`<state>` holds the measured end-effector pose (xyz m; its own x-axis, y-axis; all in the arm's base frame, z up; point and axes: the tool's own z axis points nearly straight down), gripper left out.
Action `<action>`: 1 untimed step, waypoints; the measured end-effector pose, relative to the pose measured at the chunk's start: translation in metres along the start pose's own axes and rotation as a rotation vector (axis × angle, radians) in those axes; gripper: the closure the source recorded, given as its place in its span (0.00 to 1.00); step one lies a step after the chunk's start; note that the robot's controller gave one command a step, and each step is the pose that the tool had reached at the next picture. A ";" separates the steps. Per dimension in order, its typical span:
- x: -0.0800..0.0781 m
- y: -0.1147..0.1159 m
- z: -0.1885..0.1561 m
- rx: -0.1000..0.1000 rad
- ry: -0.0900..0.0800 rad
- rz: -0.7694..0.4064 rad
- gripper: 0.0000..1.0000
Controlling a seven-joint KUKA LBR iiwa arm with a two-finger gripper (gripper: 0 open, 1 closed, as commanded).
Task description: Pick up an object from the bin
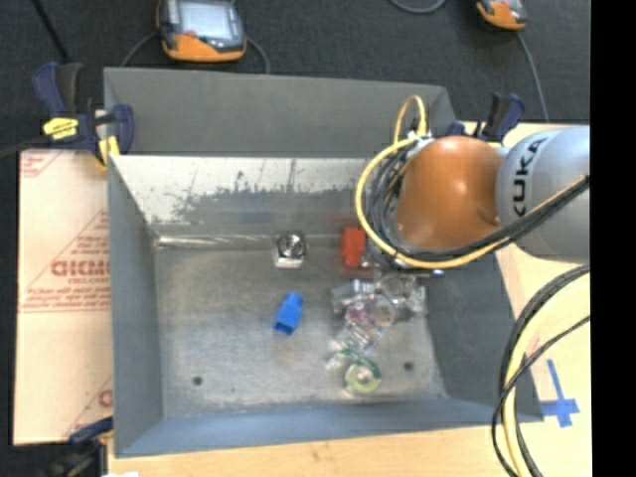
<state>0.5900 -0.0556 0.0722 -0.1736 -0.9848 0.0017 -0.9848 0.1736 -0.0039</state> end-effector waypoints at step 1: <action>0.000 0.000 0.000 0.000 -0.001 0.002 1.00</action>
Offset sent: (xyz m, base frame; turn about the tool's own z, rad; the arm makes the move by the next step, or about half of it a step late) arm 0.0000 0.0000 0.0000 0.0000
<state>0.5904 -0.0553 0.0724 -0.1753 -0.9845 0.0004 -0.9845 0.1753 -0.0043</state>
